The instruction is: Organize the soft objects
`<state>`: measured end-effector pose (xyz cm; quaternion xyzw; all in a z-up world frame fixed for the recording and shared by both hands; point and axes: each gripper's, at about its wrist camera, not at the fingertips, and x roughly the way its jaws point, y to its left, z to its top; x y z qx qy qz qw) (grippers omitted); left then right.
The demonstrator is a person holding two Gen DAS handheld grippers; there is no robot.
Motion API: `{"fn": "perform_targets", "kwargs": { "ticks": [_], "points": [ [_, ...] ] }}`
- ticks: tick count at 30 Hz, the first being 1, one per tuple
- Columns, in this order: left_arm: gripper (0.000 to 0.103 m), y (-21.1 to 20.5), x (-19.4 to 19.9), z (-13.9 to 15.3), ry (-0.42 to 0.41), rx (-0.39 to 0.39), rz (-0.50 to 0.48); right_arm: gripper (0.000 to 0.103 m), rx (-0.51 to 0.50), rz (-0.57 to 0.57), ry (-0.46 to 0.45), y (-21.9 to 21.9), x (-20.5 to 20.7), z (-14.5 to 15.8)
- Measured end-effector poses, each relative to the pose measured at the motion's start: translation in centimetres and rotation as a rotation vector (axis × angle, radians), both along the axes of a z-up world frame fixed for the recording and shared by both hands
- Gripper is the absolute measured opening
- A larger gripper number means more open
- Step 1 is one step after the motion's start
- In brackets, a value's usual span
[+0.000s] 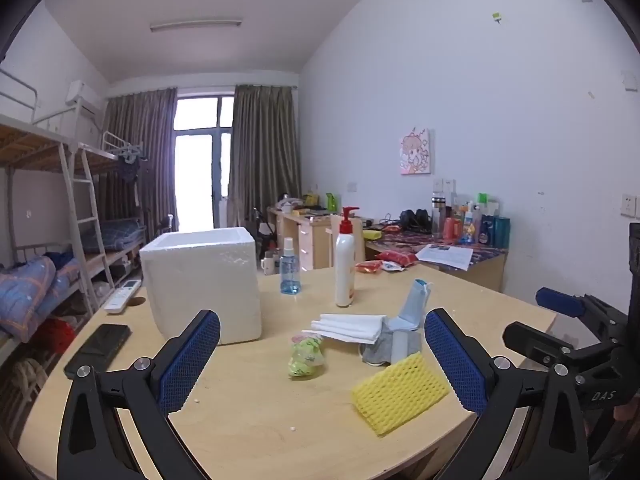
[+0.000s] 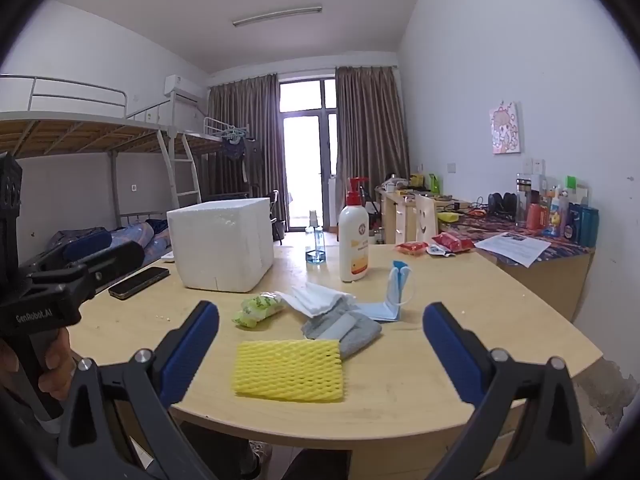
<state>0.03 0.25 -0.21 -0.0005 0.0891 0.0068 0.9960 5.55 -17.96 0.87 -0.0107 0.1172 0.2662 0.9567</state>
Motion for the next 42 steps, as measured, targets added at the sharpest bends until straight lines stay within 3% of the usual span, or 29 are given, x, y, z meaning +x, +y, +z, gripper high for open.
{"fn": "perform_targets", "kwargs": {
  "ticks": [42],
  "points": [
    [0.102,-0.21,-0.24,0.02,0.008,-0.023,-0.003,0.103,-0.019,-0.003,0.000,0.25,-0.18,-0.20]
  ]
}}
